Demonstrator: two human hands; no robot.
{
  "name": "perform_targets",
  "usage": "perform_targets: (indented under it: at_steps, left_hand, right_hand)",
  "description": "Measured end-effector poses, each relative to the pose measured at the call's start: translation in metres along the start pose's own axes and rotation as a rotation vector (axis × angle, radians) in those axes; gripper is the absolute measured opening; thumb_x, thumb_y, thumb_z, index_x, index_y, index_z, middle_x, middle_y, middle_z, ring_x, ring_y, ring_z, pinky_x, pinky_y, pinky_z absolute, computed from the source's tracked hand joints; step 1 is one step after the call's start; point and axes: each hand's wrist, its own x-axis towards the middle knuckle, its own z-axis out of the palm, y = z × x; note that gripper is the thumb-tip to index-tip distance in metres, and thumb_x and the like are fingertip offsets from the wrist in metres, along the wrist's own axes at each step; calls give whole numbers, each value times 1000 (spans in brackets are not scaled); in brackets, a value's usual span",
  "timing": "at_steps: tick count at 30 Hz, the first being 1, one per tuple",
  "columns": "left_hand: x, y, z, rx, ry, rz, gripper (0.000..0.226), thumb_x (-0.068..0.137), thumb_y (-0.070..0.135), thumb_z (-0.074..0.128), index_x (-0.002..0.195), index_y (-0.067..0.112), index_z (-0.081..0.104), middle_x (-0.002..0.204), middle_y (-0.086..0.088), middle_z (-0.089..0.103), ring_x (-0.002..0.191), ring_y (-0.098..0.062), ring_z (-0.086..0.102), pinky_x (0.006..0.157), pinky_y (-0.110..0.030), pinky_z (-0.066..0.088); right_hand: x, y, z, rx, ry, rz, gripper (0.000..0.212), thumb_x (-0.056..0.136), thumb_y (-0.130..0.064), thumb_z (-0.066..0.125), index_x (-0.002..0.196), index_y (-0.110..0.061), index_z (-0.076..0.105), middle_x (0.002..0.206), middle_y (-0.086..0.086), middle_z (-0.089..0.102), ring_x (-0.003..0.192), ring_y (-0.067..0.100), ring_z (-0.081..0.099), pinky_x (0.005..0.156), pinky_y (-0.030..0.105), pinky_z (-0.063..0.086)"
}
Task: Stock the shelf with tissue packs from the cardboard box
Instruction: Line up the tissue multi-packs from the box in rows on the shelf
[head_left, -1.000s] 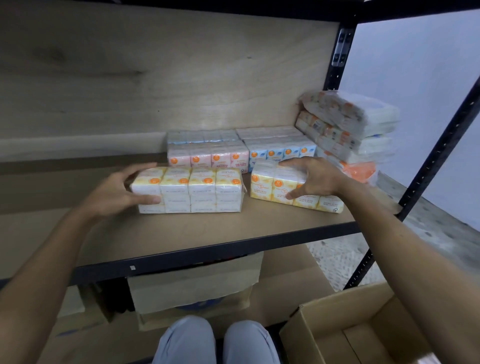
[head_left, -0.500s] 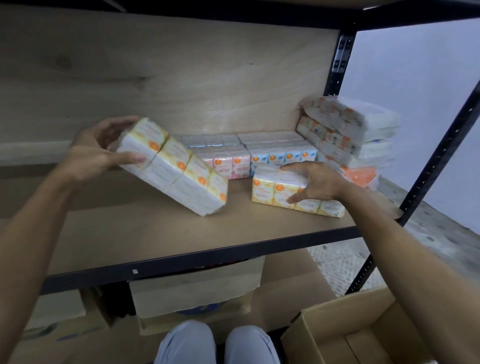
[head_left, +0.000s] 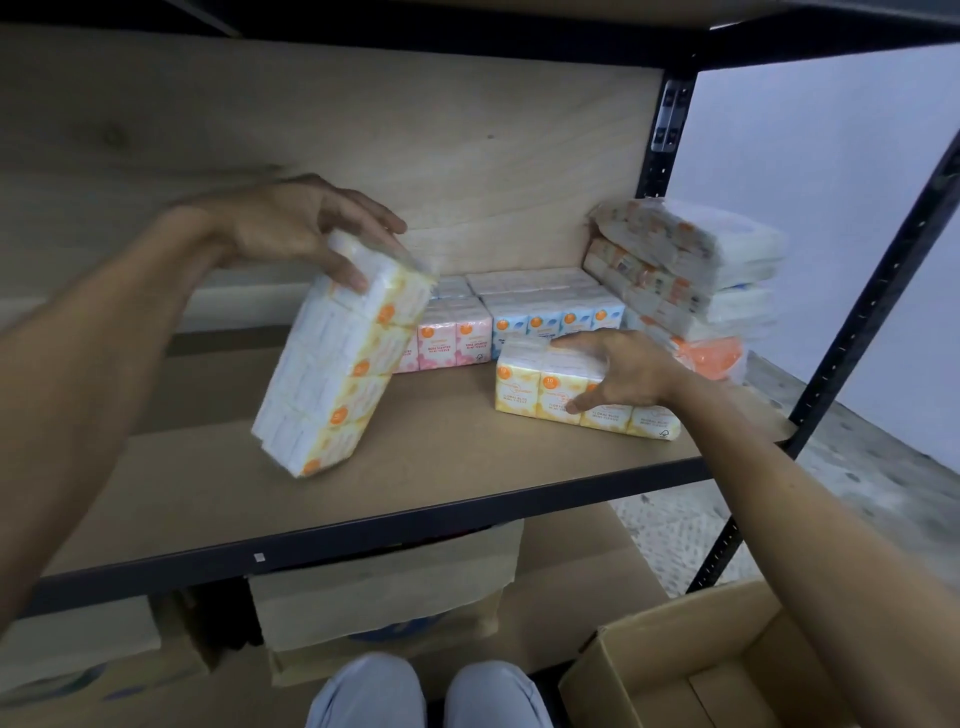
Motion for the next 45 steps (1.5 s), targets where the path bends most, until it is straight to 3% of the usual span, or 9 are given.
perform_targets:
  at_steps: [2, 6, 11, 17, 25, 28, 32, 36, 45]
  left_hand:
    - [13, -2, 19, -131, 50, 22, 40, 68, 12, 80, 101, 34, 74, 127, 25, 56, 115, 6, 53, 91, -18, 47]
    - [31, -10, 56, -400, 83, 26, 40, 66, 12, 80, 104, 21, 71, 115, 2, 68, 107, -16, 65, 84, -26, 56]
    - [50, -16, 85, -427, 71, 17, 33, 78, 3, 73, 105, 21, 70, 110, 7, 68, 102, -14, 66, 80, -25, 55]
    - [67, -32, 113, -199, -84, -6, 31, 81, 5, 70, 107, 22, 70, 119, 12, 64, 113, 5, 53, 95, -14, 37]
    - [67, -40, 127, -128, -174, -42, 37, 86, 14, 61, 119, 31, 64, 134, 12, 56, 129, -5, 43, 110, -30, 29]
    - [55, -39, 128, 52, -101, -78, 37, 95, 26, 54, 127, 45, 55, 146, 15, 43, 135, -9, 36, 111, -31, 29]
    - [22, -32, 133, 64, 88, -103, 43, 92, 46, 56, 134, 44, 48, 150, 15, 37, 137, -12, 35, 102, -28, 28]
    - [-12, -34, 141, 288, 141, -179, 67, 81, 68, 55, 142, 47, 35, 155, 16, 28, 142, -16, 28, 112, -46, 29]
    - [-8, -50, 151, 397, 206, -105, 59, 88, 46, 62, 141, 47, 37, 152, 20, 33, 139, -12, 32, 105, -40, 34]
  right_hand:
    - [0, 1, 0, 8, -1, -3, 89, 64, -49, 83, 141, -41, 39, 149, -5, 40, 136, 18, 35, 106, 33, 29]
    - [-1, 1, -1, 13, -5, -14, 89, 64, -48, 83, 141, -40, 39, 149, -6, 40, 136, 18, 34, 106, 33, 29]
    - [2, 5, -1, 40, -13, -40, 86, 65, -47, 83, 140, -41, 40, 148, -6, 41, 136, 17, 35, 106, 31, 28]
    - [8, 13, -1, 78, -61, -52, 88, 63, -47, 84, 140, -42, 40, 148, -8, 40, 137, 17, 33, 112, 38, 28]
    - [11, 16, -3, 63, -79, -70, 88, 63, -50, 82, 140, -44, 39, 150, -9, 38, 138, 17, 32, 113, 41, 27]
    - [12, 10, -3, -147, -48, -48, 91, 62, -63, 76, 141, -48, 33, 151, -11, 37, 137, 20, 33, 110, 48, 25]
    - [5, -2, 3, -283, 22, 6, 90, 67, -61, 73, 144, -45, 28, 153, -8, 34, 137, 21, 31, 106, 50, 24]
    - [-10, -7, 19, -291, 188, 63, 88, 70, -65, 69, 145, -42, 27, 155, -4, 30, 140, 24, 27, 108, 54, 24]
    - [-9, 7, 40, -189, 256, 13, 76, 77, -53, 69, 143, -43, 34, 154, -2, 32, 143, 25, 23, 112, 60, 14]
